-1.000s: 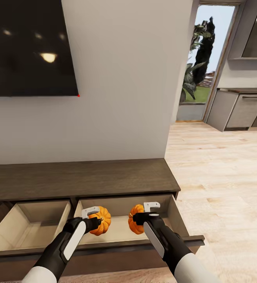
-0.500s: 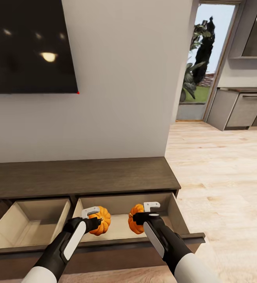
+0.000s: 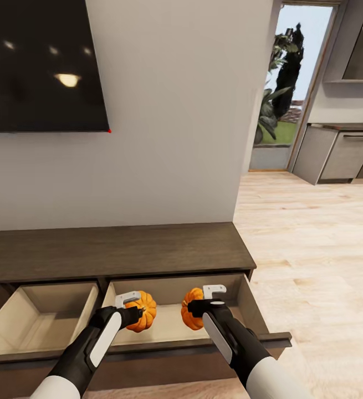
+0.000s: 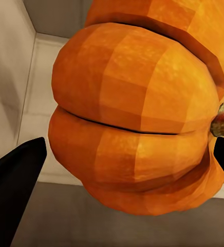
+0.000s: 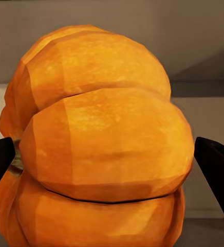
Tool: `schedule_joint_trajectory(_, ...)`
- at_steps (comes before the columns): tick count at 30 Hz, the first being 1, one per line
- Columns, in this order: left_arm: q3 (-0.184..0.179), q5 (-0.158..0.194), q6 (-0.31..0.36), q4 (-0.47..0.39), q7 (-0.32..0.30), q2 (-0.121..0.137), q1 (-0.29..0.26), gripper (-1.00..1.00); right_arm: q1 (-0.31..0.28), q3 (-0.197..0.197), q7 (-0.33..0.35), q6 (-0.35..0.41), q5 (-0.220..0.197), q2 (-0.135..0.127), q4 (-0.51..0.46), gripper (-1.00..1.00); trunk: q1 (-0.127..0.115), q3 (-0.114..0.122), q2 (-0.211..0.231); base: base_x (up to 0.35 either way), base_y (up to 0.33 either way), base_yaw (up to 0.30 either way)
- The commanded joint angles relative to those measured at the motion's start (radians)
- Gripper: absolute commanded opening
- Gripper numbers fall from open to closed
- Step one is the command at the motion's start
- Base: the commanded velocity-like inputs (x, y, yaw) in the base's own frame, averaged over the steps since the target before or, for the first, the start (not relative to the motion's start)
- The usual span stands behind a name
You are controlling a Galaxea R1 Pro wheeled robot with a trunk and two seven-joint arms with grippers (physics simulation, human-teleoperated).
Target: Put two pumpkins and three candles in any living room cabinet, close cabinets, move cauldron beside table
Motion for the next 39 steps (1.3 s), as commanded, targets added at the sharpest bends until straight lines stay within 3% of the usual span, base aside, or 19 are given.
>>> schedule_joint_trajectory(1, -0.002, 0.011, 0.002, -0.001, 0.010, 0.000, -0.001, -1.00, -0.001, 0.004, -0.010, 0.002, -0.010, -0.001, -0.001, -1.00, 0.004, -0.004, -0.007, 0.000, 0.000, 0.000)
schedule_joint_trajectory(12, -0.003, 0.010, 0.004, -0.003, 0.012, 0.000, -0.001, -1.00, -0.001, 0.004, -0.013, 0.003, -0.012, -0.001, -0.001, -1.00, 0.046, -0.039, -0.084, 0.000, 0.000, 0.000)
schedule_joint_trajectory(34, -0.003, 0.012, 0.005, -0.004, 0.011, 0.000, 0.000, -1.00, -0.001, 0.004, -0.013, 0.002, -0.012, -0.001, -0.001, -1.00, 0.046, -0.039, -0.084, 0.000, 0.000, 0.000)
schedule_joint_trajectory(39, -0.028, 0.012, 0.005, -0.004, 0.011, 0.000, -0.001, -1.00, -0.001, 0.004, -0.013, 0.002, -0.012, -0.001, -0.001, -1.00, 0.046, -0.039, -0.084, 0.104, 0.000, 0.000)
